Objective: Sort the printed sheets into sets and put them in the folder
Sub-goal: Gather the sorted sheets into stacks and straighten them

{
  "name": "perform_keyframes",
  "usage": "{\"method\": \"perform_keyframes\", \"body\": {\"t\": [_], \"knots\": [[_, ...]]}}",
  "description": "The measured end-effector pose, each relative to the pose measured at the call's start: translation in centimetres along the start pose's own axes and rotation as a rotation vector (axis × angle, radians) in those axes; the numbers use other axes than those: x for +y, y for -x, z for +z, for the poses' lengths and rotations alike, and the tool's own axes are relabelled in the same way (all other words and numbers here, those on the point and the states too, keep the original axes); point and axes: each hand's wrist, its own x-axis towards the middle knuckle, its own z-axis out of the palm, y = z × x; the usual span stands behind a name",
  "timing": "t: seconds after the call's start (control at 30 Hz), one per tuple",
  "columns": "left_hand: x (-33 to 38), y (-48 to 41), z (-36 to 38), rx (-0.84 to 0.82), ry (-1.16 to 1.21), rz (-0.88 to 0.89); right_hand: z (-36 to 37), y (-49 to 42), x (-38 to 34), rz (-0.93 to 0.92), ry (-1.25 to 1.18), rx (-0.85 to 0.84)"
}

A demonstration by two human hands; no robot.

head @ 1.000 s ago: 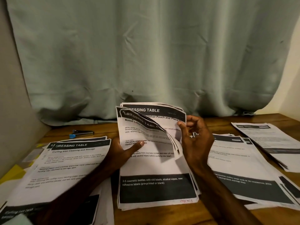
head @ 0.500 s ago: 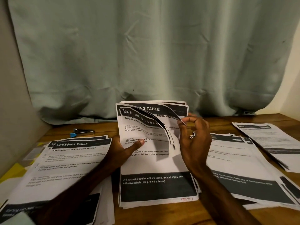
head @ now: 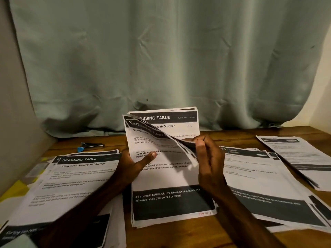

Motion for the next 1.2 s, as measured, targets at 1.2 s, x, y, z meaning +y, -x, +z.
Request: {"method": "perform_keyframes", "body": {"t": [1.2], "knots": [[-0.2,0.4,0.2,-0.075,0.005,0.034,-0.3,-1.9,2.3,0.034,0.226,0.365]]}}
